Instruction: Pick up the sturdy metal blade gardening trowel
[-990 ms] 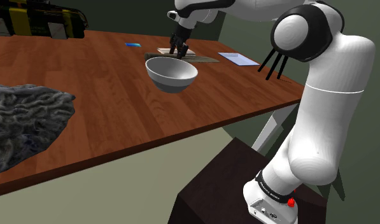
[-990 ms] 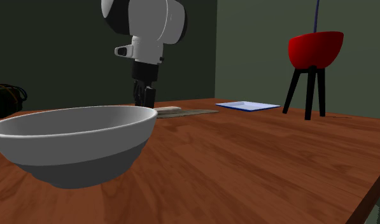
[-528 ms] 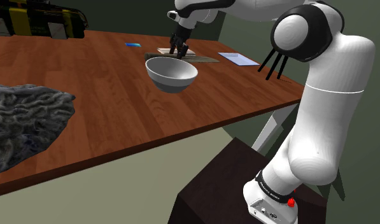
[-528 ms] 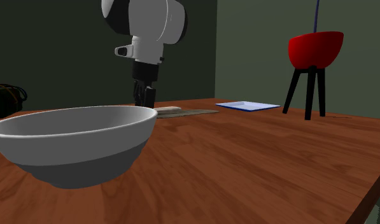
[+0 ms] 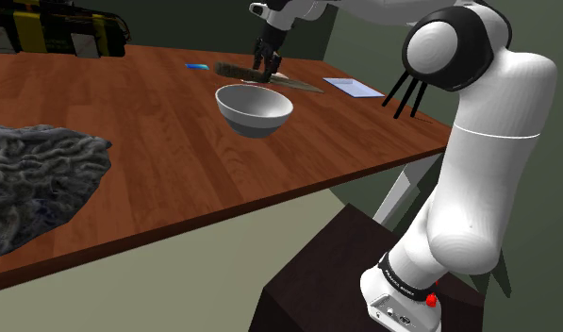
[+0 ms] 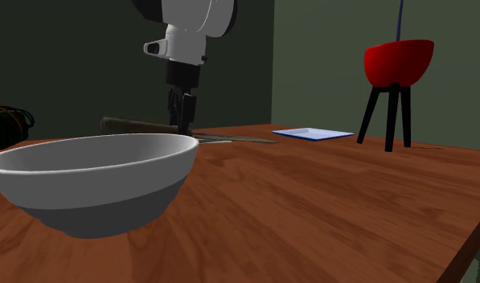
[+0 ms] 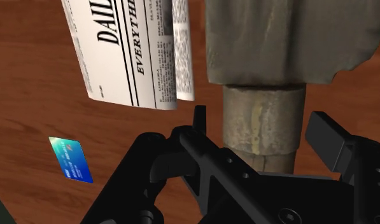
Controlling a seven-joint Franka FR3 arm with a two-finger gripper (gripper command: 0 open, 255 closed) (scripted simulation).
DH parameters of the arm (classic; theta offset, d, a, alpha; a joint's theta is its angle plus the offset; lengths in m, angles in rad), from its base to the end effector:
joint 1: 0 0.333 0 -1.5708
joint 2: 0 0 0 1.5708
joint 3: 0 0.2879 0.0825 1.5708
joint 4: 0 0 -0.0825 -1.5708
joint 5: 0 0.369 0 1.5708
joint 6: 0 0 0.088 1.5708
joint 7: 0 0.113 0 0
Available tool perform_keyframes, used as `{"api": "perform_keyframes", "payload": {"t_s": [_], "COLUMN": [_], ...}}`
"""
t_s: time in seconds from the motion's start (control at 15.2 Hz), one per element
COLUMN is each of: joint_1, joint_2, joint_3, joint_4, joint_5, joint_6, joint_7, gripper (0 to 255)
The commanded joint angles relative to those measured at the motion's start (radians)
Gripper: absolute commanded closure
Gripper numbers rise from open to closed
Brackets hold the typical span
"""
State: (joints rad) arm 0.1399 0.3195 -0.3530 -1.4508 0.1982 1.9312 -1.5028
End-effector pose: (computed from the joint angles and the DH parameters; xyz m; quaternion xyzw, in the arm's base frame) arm 0.6430 -0.0942 0.5016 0.8032 0.5874 0.0907 0.0407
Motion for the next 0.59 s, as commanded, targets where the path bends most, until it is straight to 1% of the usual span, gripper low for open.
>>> {"api": "perform_keyframes", "payload": {"t_s": [0.0,0.4,0.53], "joint_1": [-0.003,-0.013,-0.014], "joint_2": [0.004,0.017,0.017], "joint_3": [-0.001,-0.003,-0.003], "joint_4": [0.037,0.136,0.139], "joint_5": [0.0,0.002,0.002], "joint_6": [-0.032,-0.119,-0.121], "joint_7": [0.003,0.01,0.01], "gripper": [255,255,255]}}
